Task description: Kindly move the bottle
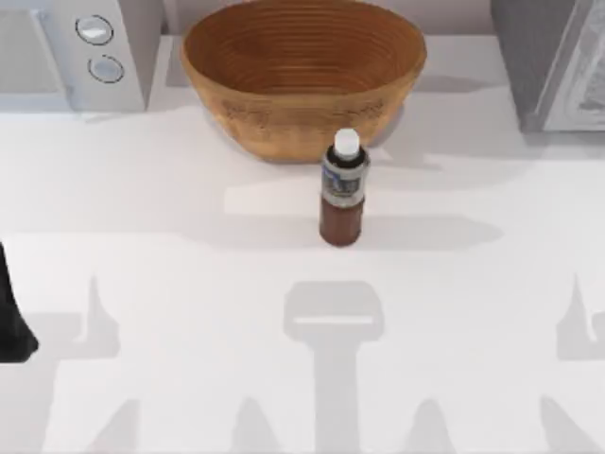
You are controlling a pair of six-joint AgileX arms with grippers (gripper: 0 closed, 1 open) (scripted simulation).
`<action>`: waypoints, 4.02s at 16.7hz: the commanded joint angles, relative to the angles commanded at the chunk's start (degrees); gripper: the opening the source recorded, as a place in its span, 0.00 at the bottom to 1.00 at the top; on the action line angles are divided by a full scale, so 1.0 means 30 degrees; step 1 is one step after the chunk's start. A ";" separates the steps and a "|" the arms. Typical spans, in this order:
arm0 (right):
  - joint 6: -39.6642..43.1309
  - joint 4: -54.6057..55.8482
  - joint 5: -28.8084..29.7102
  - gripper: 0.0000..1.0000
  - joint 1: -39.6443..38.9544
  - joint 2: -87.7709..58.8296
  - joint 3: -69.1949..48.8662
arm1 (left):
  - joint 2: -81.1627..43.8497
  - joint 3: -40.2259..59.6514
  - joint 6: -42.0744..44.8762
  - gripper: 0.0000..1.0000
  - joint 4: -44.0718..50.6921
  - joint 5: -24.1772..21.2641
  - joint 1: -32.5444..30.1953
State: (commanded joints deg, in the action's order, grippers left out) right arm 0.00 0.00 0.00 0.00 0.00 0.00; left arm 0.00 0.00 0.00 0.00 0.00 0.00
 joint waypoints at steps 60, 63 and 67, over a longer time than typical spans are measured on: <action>-0.0286 3.1133 -0.5102 1.00 -0.9198 -4.4179 -1.3124 | 0.0000 0.0000 0.0000 1.00 0.0000 0.0000 0.0000; -0.0284 2.9885 -0.4756 1.00 -0.9539 -4.4428 -1.4613 | 0.0000 0.0000 0.0000 1.00 0.0000 0.0000 0.0000; -0.0281 2.8517 -0.4377 1.00 -0.9915 -4.4696 -1.6250 | 0.0000 0.0000 0.0000 1.00 0.0000 0.0000 0.0000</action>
State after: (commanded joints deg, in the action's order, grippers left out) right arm -0.84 85.55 -13.13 -29.74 -134.09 -48.75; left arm 0.00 0.00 0.00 0.00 0.00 0.00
